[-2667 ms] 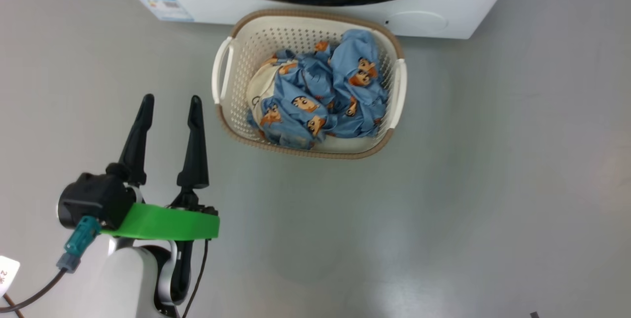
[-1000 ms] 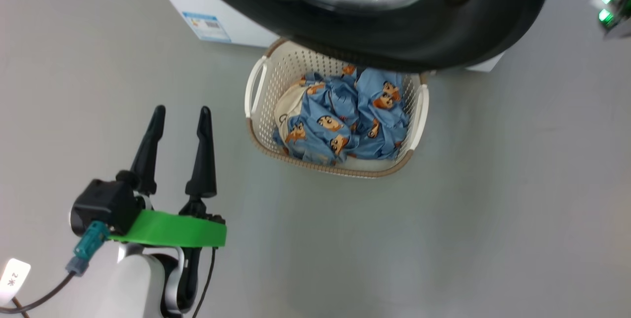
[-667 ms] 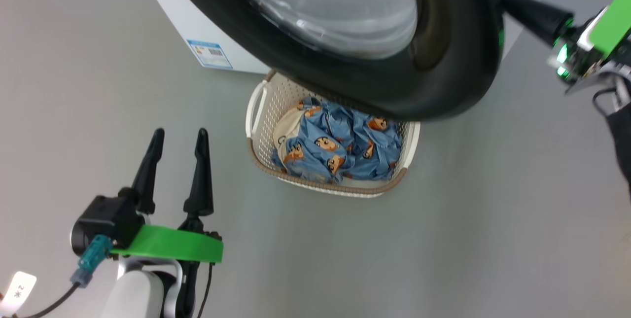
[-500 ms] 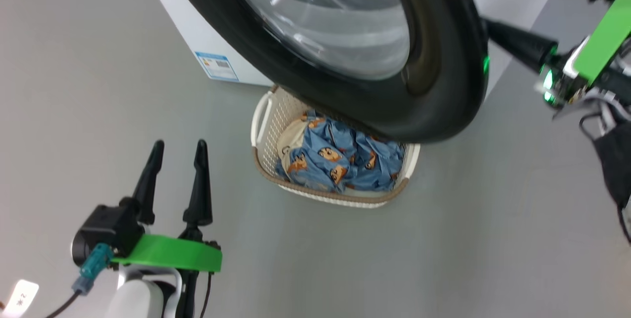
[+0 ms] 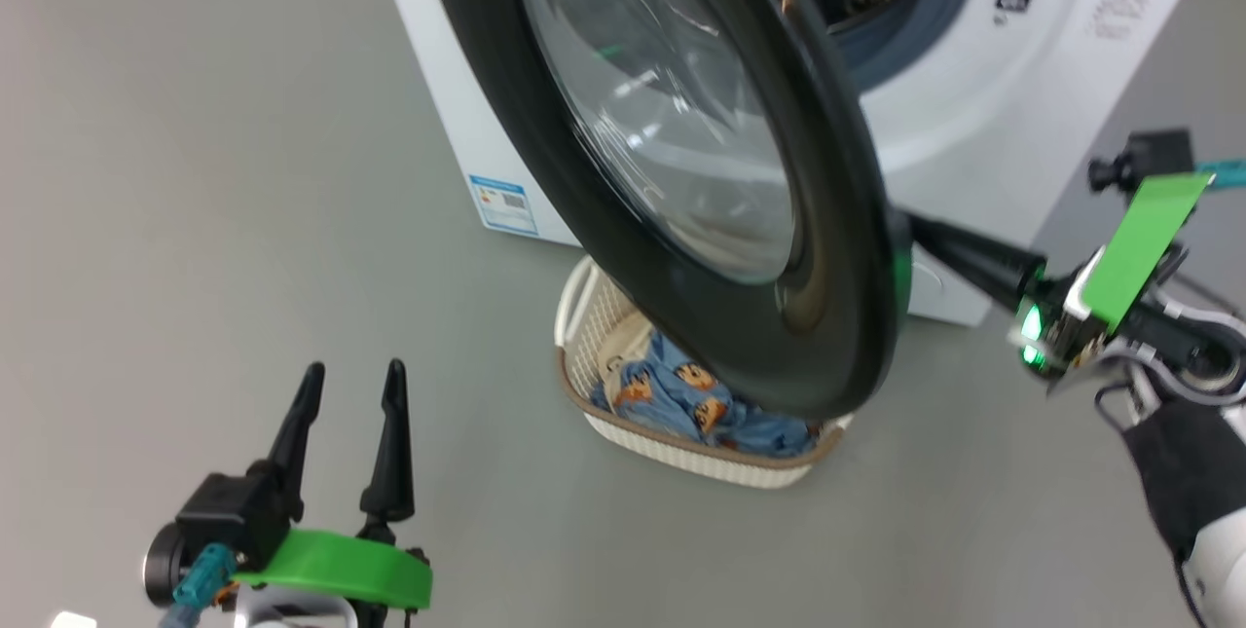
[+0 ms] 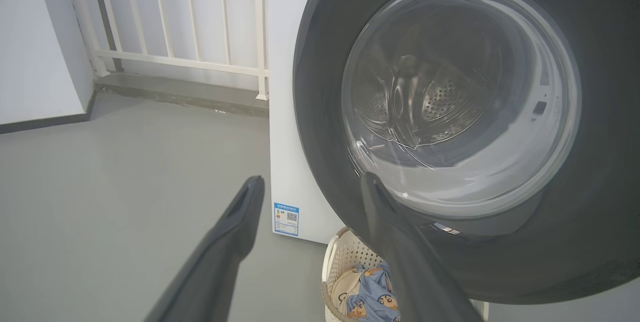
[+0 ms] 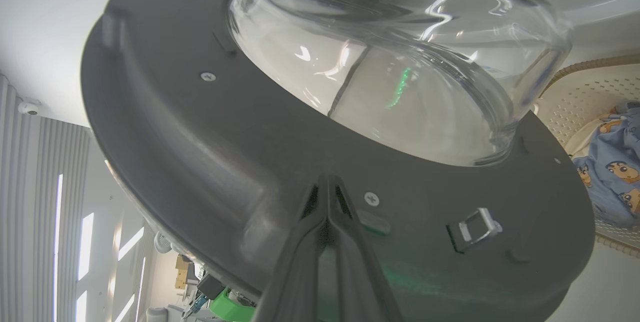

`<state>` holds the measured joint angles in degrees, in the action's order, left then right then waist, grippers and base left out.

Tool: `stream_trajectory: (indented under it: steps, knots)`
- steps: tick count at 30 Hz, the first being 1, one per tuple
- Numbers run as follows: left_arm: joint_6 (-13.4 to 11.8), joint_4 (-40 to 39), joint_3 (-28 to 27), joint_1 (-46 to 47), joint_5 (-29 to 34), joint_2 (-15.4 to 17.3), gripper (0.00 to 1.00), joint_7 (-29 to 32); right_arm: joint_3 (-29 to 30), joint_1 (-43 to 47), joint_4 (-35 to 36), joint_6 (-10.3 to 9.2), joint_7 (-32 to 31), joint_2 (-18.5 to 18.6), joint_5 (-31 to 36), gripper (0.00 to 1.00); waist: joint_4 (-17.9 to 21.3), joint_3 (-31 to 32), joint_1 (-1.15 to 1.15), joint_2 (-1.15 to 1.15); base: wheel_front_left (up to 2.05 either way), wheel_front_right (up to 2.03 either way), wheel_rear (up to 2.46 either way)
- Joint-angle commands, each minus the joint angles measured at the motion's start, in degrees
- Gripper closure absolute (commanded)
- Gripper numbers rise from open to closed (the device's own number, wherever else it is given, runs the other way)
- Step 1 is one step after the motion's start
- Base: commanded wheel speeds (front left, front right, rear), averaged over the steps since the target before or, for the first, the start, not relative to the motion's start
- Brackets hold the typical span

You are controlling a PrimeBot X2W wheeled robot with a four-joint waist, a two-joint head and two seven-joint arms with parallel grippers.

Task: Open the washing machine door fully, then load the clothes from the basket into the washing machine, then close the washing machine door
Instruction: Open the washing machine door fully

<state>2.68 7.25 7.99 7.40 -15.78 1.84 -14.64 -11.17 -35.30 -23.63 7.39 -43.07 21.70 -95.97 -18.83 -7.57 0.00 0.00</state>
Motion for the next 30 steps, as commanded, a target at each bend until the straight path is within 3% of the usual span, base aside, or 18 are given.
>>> stream_trajectory:
  steps: [1, 15, 30]
  knots:
    - [0.22, -0.96, -2.21, 0.03, 0.53, 1.04, 0.00, -0.36, -0.70, 1.21, 2.24, 0.10, -0.79, -0.71, -0.58, 1.00, -2.67, 2.84, 0.00, 0.00, 0.00, 0.00, 0.00]
    - [1.18, 0.36, -3.21, -1.53, 1.76, 1.04, 0.00, -0.36, -0.46, 7.14, 4.59, 0.10, -2.42, -4.67, -0.64, 1.00, -8.68, 6.10, 0.00, 0.00, 0.00, 0.00, 0.00]
    - [1.03, -0.05, -3.73, -1.54, 1.77, 1.04, 0.00, -0.36, -0.12, 7.00, 5.58, 0.10, -3.71, -7.57, 0.74, 1.00, -8.80, 5.92, 0.00, 0.00, 0.00, 0.00, 0.00]
